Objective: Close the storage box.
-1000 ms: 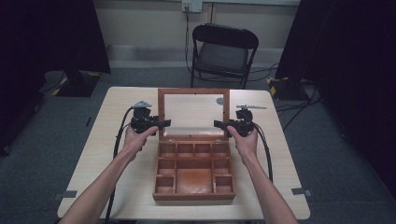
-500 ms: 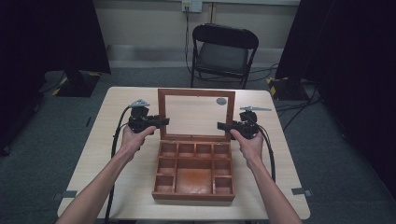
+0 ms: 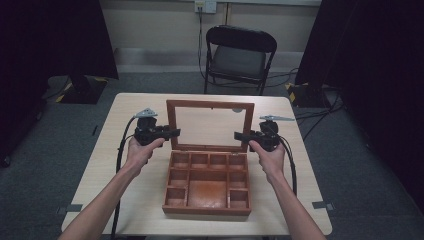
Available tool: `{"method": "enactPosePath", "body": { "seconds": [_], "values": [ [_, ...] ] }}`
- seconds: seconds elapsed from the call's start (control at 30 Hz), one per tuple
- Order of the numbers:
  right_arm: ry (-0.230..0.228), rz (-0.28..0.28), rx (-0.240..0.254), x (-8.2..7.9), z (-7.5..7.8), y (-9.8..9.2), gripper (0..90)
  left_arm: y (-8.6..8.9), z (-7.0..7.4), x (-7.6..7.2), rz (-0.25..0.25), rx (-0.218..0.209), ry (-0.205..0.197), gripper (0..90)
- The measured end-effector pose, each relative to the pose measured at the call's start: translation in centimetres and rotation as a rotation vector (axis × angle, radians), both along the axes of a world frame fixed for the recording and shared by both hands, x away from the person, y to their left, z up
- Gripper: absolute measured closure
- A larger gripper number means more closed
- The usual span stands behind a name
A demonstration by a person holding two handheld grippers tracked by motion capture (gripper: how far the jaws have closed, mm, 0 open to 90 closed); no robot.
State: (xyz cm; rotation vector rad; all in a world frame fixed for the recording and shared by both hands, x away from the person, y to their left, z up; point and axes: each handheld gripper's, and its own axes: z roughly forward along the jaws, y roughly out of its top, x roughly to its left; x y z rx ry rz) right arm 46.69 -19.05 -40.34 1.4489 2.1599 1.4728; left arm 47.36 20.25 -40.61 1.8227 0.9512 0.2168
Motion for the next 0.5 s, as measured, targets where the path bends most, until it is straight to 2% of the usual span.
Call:
{"method": "enactPosePath", "body": {
  "seconds": [0.13, 0.27, 0.37, 0.5],
  "values": [
    [0.001, 0.003, 0.010, -0.2, 0.1, -0.2, 44.6, 0.0, 0.2, -0.5, -0.003, 0.011, -0.004, 59.6],
    [-0.003, 0.011, -0.006, -0.7, 0.3, -0.1, 43.8, 0.1, 0.4, -0.9, -0.017, 0.024, -0.007, 58.9],
    [-0.002, 0.016, -0.004, -1.1, 0.5, -0.1, 42.5, 0.1, 0.5, -1.3, -0.023, 0.013, -0.008, 58.2],
    [-0.012, 0.025, -0.002, -1.6, 0.8, -0.2, 41.2, 0.2, 0.6, -1.5, -0.041, 0.019, -0.012, 57.2]
  ]
}}
